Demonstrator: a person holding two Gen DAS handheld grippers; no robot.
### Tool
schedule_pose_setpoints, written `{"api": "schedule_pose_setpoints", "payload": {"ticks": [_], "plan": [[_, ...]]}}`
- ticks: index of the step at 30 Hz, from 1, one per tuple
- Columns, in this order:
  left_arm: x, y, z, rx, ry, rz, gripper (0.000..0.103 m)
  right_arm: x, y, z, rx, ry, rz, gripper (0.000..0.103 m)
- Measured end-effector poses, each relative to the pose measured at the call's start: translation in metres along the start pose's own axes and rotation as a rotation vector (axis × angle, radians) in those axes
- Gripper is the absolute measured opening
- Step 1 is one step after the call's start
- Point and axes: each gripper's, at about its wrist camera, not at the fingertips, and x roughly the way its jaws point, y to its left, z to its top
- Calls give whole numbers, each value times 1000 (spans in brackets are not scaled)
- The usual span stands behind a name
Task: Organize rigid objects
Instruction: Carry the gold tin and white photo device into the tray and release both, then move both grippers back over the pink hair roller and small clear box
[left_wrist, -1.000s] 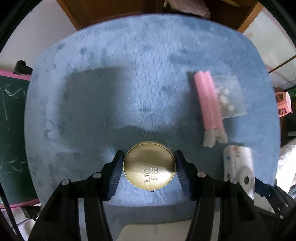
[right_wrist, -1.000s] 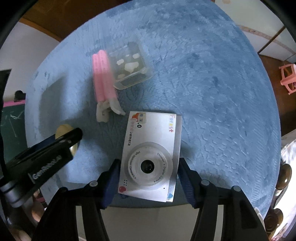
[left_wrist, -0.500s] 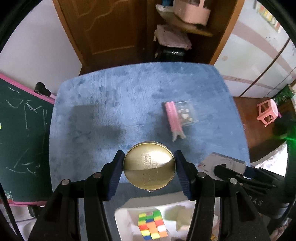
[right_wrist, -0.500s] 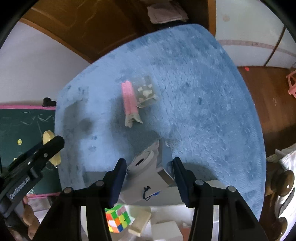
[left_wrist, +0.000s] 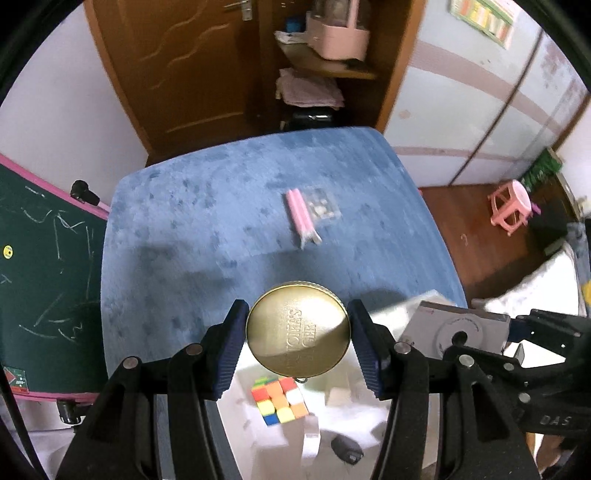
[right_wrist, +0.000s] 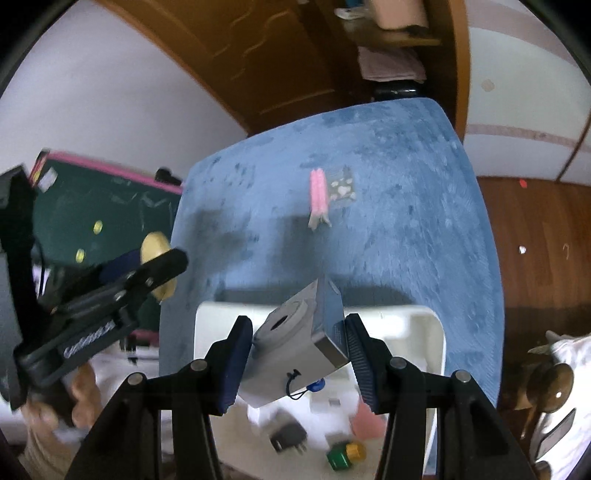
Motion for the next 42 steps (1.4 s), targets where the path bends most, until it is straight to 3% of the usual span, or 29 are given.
{"api": "schedule_pose_setpoints", "payload": {"ticks": [7,17,23,25,27,31,33,35,42], "plan": [[22,-20,-34,55,59,-43,58,11,-3,-51,-70,97,35,52],[75,-53,-59,129,138,-79,59,71,-8,-104,-130,237,78,52],[101,-61,-62,139,179,-87,59,98,-15,-115,-131,257,51,52],[106,-64,-63,152,182,-85,59,102,-19,-117,-130,256,62,42],[110,-68,-65,167,195,-81,59,103,-20,-119,-131,244,73,43],[113,-73,-69,195,211,-73,60,102,-19,-121,-160,222,24,62],[112,-73,-68,200,221,-78,65,100,-18,-122,-161,222,28,62],[109,-72,-68,199,220,-80,81,96,-18,-123,-161,213,29,62],[93,-65,-61,172,206,-102,84,77,-20,-126,-176,182,31,62]]}}
